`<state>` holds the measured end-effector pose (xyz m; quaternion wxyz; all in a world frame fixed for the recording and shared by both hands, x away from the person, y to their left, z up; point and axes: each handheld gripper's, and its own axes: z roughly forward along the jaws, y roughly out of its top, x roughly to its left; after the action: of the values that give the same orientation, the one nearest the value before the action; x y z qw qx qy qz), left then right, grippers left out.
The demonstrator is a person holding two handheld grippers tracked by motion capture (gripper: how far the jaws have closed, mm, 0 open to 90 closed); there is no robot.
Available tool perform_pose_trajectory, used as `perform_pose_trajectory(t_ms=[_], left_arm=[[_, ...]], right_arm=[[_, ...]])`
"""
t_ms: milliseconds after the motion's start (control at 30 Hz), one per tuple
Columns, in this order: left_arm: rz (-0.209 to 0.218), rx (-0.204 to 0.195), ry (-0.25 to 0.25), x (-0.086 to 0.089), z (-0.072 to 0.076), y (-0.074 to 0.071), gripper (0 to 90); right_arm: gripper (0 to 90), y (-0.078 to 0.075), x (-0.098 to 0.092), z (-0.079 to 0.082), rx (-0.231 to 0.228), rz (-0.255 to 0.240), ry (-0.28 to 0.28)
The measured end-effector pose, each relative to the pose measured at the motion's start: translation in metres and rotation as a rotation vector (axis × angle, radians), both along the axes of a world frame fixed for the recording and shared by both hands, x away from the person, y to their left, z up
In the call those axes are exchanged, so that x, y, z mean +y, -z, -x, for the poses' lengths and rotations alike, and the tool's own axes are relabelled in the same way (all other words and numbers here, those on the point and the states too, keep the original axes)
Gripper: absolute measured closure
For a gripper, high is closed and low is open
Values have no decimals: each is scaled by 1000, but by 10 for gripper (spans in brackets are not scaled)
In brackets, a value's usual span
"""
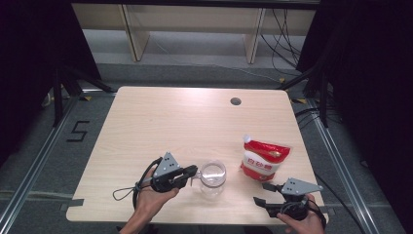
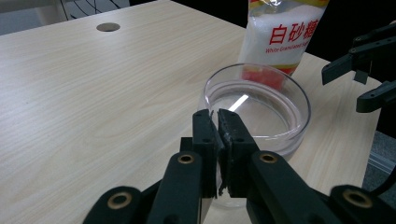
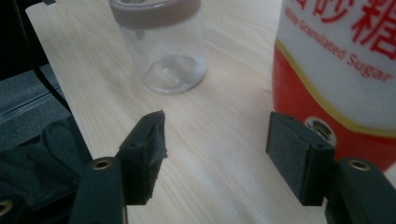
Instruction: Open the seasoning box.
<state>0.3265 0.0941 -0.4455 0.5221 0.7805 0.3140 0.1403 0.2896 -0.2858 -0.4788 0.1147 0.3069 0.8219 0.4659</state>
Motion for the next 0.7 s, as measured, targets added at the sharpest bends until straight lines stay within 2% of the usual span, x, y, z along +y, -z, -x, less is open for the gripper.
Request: perform_pose_trajectory(t_ms=[67, 133, 167, 200, 267, 300, 367, 433, 533, 600, 633, 700], left_arm=[[-4, -2, 3, 0, 0, 0, 852], [-8, -9, 3, 0, 0, 0, 849], [-5, -9, 2, 0, 0, 0, 848], [-3, -7, 3, 0, 0, 1, 848], [-8, -11, 4, 0, 0, 1, 847], [-6, -11, 3, 0, 0, 1, 848], [-5, -12, 2, 0, 0, 1, 848], [-18, -20, 0, -1, 0, 0, 847], [-21, -22, -2, 0, 0, 1, 846], [-17, -25, 2, 0, 0, 1, 846], [-19, -26, 4, 0, 0, 1, 846], [-19, -28, 2, 0, 0, 1, 847]], right_arm=[[440, -1, 5, -2, -5, -6, -4], [468, -1, 10, -7, -20, -7, -36], [479, -1, 13, -7, -20, -6, -22], [499, -2, 17, -7, 4, -13, -30], [533, -3, 22, -9, -11, -8, -34], [573, -3, 26, -13, -32, -10, -58], [585, -3, 29, -12, -20, -19, -48], [630, -3, 34, -14, -49, -5, -74], [680, -5, 40, -14, -55, -5, -80], [718, -7, 45, -16, -103, 6, -94], [732, -7, 47, -17, -110, 1, -104], [741, -7, 48, -16, -115, 4, -91]])
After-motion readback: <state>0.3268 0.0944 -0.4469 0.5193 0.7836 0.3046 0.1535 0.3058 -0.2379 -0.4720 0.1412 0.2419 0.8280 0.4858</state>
